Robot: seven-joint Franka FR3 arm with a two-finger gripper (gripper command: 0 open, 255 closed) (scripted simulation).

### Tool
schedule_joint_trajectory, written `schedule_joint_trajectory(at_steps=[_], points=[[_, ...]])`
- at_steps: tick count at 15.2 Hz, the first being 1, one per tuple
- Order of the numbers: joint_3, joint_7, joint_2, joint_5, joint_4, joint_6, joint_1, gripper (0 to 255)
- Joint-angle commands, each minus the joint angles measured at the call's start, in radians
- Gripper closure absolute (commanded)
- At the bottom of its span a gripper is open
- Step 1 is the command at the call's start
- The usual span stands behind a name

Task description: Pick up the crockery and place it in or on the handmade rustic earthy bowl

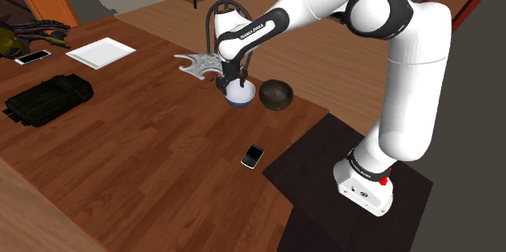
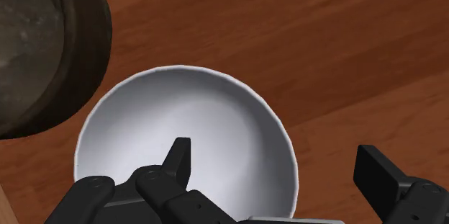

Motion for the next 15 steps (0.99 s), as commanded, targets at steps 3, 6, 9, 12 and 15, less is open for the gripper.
schedule_joint_trajectory(at_steps=[3,6,9,12,15], points=[[-0.005,0.018,0.133,-0.016,0.140,0.000,0.018,0],[-0.007,0.020,0.152,-0.018,0.127,0.032,0.019,0],[-0.009,0.021,0.173,-0.021,0.117,0.063,0.019,0],[-0.010,0.022,0.185,-0.022,0.113,0.079,0.019,0],[-0.010,0.022,0.185,-0.022,0.113,0.079,0.019,0]])
